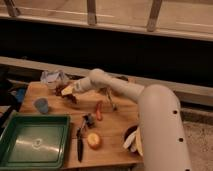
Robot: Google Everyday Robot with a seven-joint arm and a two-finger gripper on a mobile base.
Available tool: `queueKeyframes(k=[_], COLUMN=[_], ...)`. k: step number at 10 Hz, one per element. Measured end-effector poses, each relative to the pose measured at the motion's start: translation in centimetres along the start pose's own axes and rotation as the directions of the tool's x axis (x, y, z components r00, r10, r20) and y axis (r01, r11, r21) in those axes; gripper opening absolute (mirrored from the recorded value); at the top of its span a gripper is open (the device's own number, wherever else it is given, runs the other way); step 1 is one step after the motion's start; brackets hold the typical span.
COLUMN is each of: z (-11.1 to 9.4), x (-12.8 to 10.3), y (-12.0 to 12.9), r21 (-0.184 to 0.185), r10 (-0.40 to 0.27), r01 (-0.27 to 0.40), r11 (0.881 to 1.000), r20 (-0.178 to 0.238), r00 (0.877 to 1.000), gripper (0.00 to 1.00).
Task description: Place grapes in table surface
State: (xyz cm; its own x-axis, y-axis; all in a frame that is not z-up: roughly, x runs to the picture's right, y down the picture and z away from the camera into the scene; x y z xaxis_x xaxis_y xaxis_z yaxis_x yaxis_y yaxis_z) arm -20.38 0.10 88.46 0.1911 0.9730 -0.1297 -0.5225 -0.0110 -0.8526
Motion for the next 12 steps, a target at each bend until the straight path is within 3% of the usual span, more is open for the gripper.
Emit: queueKeyframes(k=[2, 3, 5, 7, 8, 9, 12], z=[-2.5, -4.4, -7.0, -9.3, -10.1, -10.3, -8.4], x=[-0.1, 0.3, 1.5, 3.3, 3.8, 4.2, 4.5], y=[-0.5, -1.2, -2.1, -3.3, -3.8, -4.2, -4.5], r21=[0.037, 0.082, 0.163, 0.250, 0.276, 0.292, 0.291], r10=[0.004, 0.016, 0.041, 0.086, 0.104, 0.120, 0.144], r01=[-0.005, -0.020, -0.045, -0.081, -0.096, -0.109, -0.122], r11=[0.999, 0.996, 0.986, 0.965, 0.956, 0.950, 0.949], r20=[0.036, 0.044, 0.029, -0.007, -0.011, -0.020, -0.053], r00=[0.999, 0.999, 0.999, 0.996, 0.995, 0.993, 0.988], gripper=[0.00, 0.00, 0.00, 0.00, 0.00, 0.01, 0.27])
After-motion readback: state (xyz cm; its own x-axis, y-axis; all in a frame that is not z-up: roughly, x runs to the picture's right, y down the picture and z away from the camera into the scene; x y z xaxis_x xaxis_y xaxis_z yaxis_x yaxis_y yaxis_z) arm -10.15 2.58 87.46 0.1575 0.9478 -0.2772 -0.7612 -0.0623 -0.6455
